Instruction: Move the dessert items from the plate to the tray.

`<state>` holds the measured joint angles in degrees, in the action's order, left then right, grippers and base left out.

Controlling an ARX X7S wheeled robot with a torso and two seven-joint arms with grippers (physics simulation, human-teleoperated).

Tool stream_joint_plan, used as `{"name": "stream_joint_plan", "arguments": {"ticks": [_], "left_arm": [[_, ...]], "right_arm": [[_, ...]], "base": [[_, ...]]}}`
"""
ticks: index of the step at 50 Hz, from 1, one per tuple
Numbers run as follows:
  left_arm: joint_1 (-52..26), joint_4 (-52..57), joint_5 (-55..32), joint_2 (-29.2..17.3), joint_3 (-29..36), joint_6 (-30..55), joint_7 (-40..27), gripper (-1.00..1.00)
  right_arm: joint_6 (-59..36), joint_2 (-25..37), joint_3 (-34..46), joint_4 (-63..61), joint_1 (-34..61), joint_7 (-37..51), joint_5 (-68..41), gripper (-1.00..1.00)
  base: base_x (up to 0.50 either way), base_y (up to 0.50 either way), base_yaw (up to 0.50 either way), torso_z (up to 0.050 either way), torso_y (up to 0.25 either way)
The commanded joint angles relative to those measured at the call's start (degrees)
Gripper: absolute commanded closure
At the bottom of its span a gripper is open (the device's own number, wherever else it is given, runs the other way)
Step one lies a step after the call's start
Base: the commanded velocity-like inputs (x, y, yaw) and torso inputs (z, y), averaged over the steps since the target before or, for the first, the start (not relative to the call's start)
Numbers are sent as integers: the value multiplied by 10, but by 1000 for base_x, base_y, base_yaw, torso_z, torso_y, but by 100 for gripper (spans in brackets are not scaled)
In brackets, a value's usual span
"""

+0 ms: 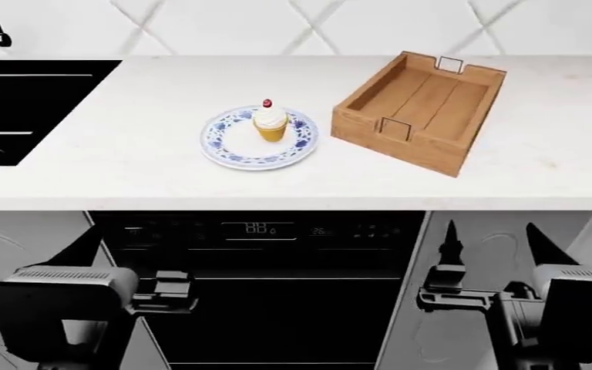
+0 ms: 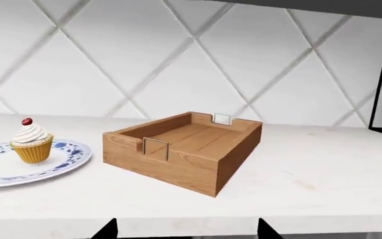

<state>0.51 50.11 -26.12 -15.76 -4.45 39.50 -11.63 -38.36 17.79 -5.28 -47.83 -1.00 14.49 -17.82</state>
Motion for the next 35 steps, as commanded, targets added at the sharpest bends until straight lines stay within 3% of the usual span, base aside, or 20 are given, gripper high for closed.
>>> {"name": "stream_joint_plan", "arguments": {"ticks": [1,7,13,23,35], "left_arm": [[-29,14,-42,-14,-26,45,-8,-100],[-41,29,-65,-22,-40,73,-27,-100],[-45,34,-77,-30,-42,90,-43,-100],[-77,74,-154,-44,-81,164,-76,-100],[-83,75,-185,-55,-86,171,-91,-100]], "right_arm": [[-52,15,-4,-18,25,4,-20,-100],[-79,20,-7,-34,38,8,-33,-100],[-91,17,-15,-41,38,14,-43,-100],[-208,20,-65,-86,73,32,-111,-100],[-176,31,-70,-115,57,46,-109,-100]], "base": [[0,-500,0,50,0],[0,-444,0,45,0],[0,-5,0,0,0],[0,0,0,0,0],[474,-152,0,0,0]]}}
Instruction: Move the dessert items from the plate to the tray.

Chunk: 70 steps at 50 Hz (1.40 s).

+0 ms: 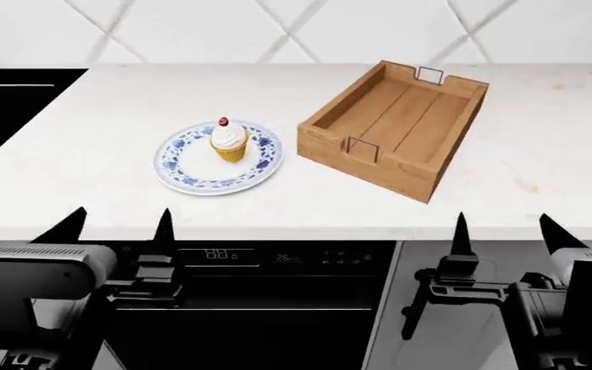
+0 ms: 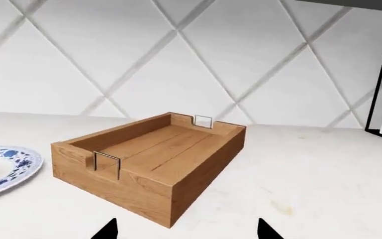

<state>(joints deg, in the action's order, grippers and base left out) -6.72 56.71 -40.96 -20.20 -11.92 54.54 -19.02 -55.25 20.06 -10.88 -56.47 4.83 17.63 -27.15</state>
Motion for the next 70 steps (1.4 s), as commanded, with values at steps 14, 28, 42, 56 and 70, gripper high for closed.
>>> {"name": "stream_joint_plan", "arguments": {"ticks": [14,28,42,56,70], "left_arm": [[4,9,-40,-23,-14,-2,-24,-100],[12,20,-69,-36,-32,-8,-43,-100],[14,21,-116,-56,-52,-7,-65,-100],[-19,2,-458,-192,-121,41,-205,-100],[16,-8,-663,-337,-140,17,-323,-100]], "right_arm": [[31,52,-1,-33,-17,68,-62,-100],[67,81,13,-27,-29,103,-85,-100],[96,126,12,-34,-40,158,-144,-100],[214,257,43,-32,-80,277,-239,-100],[241,284,66,-26,-74,302,-252,-100]], "base": [[500,-290,0,0,0],[500,-90,0,0,1],[351,0,0,0,1],[0,0,0,0,0],[0,0,0,0,0]]}}
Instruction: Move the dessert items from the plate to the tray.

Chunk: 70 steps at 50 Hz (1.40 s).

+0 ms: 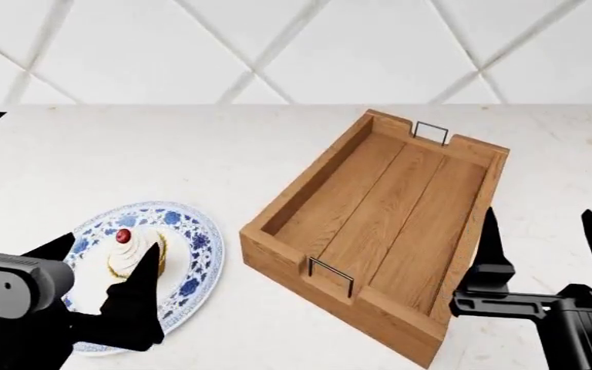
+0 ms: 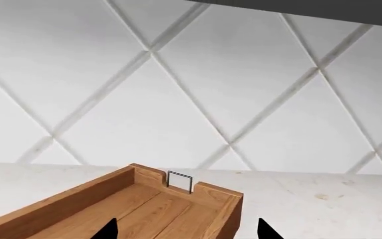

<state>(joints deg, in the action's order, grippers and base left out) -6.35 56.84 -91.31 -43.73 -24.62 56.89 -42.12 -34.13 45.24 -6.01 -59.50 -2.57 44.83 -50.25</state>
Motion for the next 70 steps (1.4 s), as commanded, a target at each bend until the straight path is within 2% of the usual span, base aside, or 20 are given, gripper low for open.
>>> {"name": "stream_joint_plan", "arguments": {"ticks": [1,12,23,43,70], "left_arm": [[13,-10,-166,-108,-12,-7,-97,-100],[-14,-52,-155,-112,61,8,-108,-100],[-16,-76,-139,-100,80,16,-93,-100],[-74,-136,-100,-78,153,33,-77,-100],[-111,-195,-37,-52,208,45,-55,-100]], "right_arm": [[30,34,19,5,1,31,-22,-100],[41,43,26,9,2,35,-22,-100],[49,51,33,7,0,43,-22,-100],[71,68,37,8,-12,54,-23,-100],[99,87,49,10,-25,67,-19,-100]], "base": [[0,0,0,0,0],[0,0,0,0,0],[0,0,0,0,0],[0,0,0,0,0],[0,0,0,0,0]]}}
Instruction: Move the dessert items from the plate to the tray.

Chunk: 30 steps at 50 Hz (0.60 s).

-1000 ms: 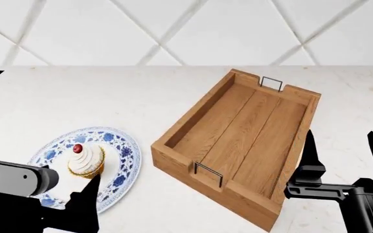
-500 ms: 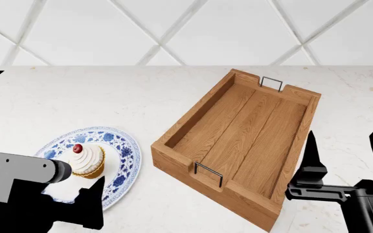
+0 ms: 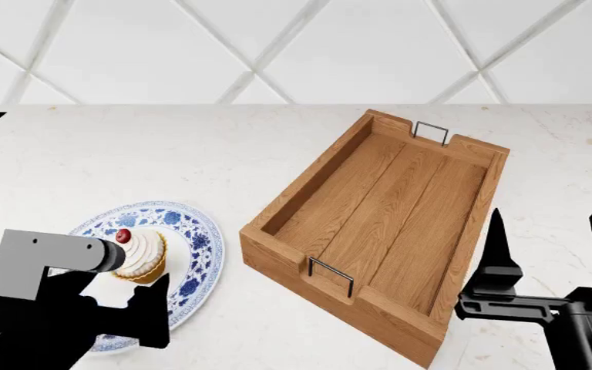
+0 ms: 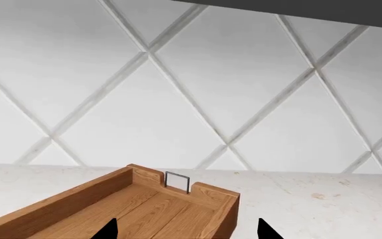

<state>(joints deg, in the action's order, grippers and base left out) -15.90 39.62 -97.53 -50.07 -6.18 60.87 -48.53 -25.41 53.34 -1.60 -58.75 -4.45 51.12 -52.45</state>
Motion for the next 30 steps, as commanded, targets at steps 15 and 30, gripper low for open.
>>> {"name": "stream_joint_plan", "arguments": {"ticks": [15,30], "left_arm": [[-28,-43,52,24,45,7,23,-100],[-34,-55,70,30,56,6,32,-100]], "right_arm": [[22,12,12,7,-9,6,8,-100],[29,21,15,5,-10,13,5,-100]], "base": [[0,0,0,0,0],[0,0,0,0,0]]}}
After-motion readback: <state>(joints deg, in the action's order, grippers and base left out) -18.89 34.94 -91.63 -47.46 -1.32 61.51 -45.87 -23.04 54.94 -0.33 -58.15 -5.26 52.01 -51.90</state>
